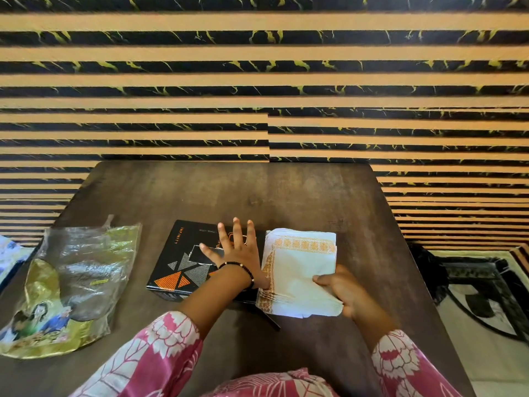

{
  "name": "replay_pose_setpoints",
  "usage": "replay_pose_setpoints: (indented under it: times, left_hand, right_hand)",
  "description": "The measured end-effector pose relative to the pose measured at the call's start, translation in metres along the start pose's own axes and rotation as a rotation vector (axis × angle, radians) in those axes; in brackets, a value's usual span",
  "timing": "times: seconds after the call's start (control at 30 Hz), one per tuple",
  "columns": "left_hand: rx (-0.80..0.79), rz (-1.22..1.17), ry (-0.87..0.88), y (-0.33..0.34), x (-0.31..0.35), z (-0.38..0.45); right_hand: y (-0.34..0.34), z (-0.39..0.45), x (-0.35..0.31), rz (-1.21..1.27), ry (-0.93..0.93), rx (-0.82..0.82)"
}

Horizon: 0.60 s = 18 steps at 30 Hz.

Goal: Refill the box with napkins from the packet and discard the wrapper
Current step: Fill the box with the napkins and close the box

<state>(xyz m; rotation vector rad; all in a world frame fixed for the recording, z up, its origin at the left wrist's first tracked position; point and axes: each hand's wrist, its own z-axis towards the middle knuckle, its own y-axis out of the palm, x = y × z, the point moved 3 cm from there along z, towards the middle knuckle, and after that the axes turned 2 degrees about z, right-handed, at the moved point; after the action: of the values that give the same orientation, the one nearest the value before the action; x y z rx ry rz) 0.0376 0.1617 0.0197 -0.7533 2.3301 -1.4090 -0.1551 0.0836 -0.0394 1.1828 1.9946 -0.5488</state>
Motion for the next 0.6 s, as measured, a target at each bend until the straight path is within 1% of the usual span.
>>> replay_pose_setpoints:
  times: [0.1,0.17,0.27,0.33,0.37,0.4,0.43,0.5,0.53,0.6]
  left_hand:
    - [0.037,0.042,-0.043,0.004,0.014,-0.005]
    - [0.091,0.063,-0.028,0.004,0.020,-0.005]
    - [0.150,-0.005,0.103,-0.003,0.010,0.001]
    - [0.286,-0.083,0.164,-0.014,-0.015,0.003]
    - [0.372,-0.102,0.141,-0.018,-0.032,0.004]
    - [0.438,-0.119,0.075,-0.019,-0.052,0.005]
    - [0.460,-0.151,-0.026,-0.016,-0.074,0.006]
    - [0.388,-0.250,-0.246,-0.004,-0.108,0.005]
    - [0.337,-0.288,-0.307,0.002,-0.117,0.004]
    - [0.313,-0.303,-0.308,0.009,-0.119,0.001]
  right_hand:
    - [0.002,-0.001,0.001,0.036,0.002,0.021]
    - [0.003,-0.003,0.000,0.046,-0.004,0.024]
    - [0.003,-0.003,0.003,0.035,-0.020,0.014]
    - [0.005,-0.004,0.004,0.047,-0.046,-0.001]
    - [0.006,-0.005,0.003,0.060,-0.064,-0.009]
    - [0.007,-0.007,0.003,0.066,-0.087,-0.026]
    - [0.008,-0.010,0.002,0.063,-0.110,-0.040]
    - [0.013,-0.016,0.001,0.054,-0.142,-0.048]
    - [0.016,-0.019,0.002,0.046,-0.150,-0.049]
    - [0.027,-0.021,0.003,0.009,-0.156,-0.050]
